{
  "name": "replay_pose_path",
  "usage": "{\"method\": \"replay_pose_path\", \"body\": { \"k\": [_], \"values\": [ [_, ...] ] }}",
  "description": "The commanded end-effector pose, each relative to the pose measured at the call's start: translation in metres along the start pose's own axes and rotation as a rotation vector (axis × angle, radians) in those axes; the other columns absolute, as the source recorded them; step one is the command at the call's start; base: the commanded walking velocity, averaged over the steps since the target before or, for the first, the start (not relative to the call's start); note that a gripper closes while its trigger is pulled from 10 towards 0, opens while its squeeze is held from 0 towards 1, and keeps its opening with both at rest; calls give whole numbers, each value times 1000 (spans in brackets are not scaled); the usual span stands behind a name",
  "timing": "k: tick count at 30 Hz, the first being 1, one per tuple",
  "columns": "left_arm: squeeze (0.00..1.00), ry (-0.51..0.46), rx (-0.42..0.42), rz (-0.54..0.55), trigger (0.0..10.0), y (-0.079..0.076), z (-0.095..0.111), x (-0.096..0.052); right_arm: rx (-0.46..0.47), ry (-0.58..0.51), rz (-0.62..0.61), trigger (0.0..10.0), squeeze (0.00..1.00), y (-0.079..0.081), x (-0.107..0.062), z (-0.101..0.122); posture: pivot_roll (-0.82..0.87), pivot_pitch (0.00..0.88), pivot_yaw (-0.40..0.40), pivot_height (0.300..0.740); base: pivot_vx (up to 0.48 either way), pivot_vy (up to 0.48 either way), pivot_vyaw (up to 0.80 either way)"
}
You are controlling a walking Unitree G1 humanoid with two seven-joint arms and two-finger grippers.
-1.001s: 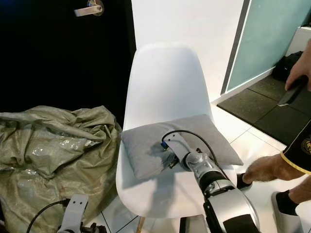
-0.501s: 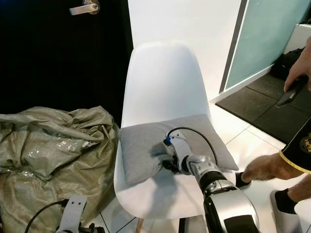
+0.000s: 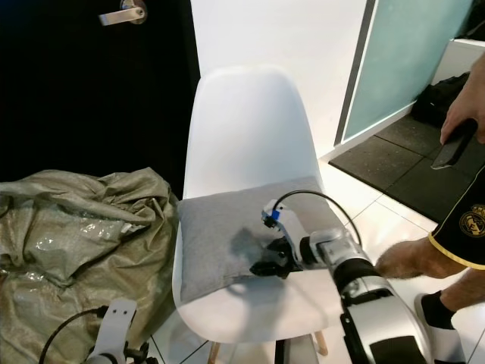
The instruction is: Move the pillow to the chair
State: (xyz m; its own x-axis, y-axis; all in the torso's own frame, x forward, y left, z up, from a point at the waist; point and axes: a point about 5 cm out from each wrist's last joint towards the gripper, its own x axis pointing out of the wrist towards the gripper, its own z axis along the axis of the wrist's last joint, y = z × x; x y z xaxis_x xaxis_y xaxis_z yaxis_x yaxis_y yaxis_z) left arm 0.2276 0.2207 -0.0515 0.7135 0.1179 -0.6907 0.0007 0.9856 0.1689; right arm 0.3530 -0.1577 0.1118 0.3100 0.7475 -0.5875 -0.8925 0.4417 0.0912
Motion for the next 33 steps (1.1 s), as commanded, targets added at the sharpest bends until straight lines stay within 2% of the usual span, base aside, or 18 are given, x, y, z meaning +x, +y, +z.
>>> {"method": "replay_pose_path", "body": {
  "k": [1, 2, 3, 5, 6, 8, 9, 10, 11, 19, 23, 28, 33],
  "values": [
    [0, 23, 5, 4, 10000, 1, -5, -1, -43, -47, 29, 10000, 0, 2, 0, 7, -117, 36, -37, 491, 0, 0, 0],
    [0, 23, 5, 4, 10000, 1, -5, -1, -43, -47, 29, 10000, 0, 2, 0, 7, -117, 36, -37, 491, 0, 0, 0],
    [0, 22, 4, 5, 10000, 1, -3, 0, -9, -153, 27, 10000, 0, 1, -3, 18, -119, 33, -37, 491, 0, 0, 0],
    [0, 22, 4, 5, 10000, 1, -3, 0, -9, -153, 27, 10000, 0, 1, -3, 18, -119, 33, -37, 491, 0, 0, 0],
    [0, 19, 3, 6, 10000, 1, -2, 0, 93, -351, -31, 10000, 0, -5, -6, 35, -122, 29, -38, 491, 0, 0, 0],
    [0, 19, 3, 6, 10000, 1, -2, 0, 93, -351, -31, 10000, 0, -5, -6, 35, -122, 29, -38, 491, 0, 0, 0],
    [0, 15, -1, 10, 10000, 1, 1, 1, 343, -589, -135, 10000, 0, -12, -3, 49, -119, 25, -40, 496, 0, 0, 0],
    [0, 15, -1, 10, 10000, 1, 1, 1, 343, -589, -135, 10000, 0, -12, -3, 49, -119, 25, -40, 496, 0, 0, 0],
    [0, 13, -3, 11, 10000, 1, 2, 1, 417, -631, -158, 10000, 0, -13, 0, 49, -120, 22, -41, 501, 0, 0, 0],
    [0, 11, -4, 15, 10000, 0, 4, 2, 423, -648, -152, 10000, 0, -7, 9, 45, -117, 19, -42, 516, 0, 0, 0],
    [0, 30, -11, 32, 10000, 2, 4, 2, 456, -624, -209, 10000, 0, -7, 13, 38, -117, 15, -43, 531, 0, 0, 0],
    [0, 39, -13, 35, 10000, 3, 3, 2, 465, -601, -248, 10000, 0, -9, 14, 33, -115, 12, -42, 541, -480, 0, 0],
    [0, 37, -16, 36, 10000, 3, 3, 2, 504, -573, -310, 10000, 0, -12, 13, 21, -118, 10, -52, 556, 0, 0, 0]
  ]
}}
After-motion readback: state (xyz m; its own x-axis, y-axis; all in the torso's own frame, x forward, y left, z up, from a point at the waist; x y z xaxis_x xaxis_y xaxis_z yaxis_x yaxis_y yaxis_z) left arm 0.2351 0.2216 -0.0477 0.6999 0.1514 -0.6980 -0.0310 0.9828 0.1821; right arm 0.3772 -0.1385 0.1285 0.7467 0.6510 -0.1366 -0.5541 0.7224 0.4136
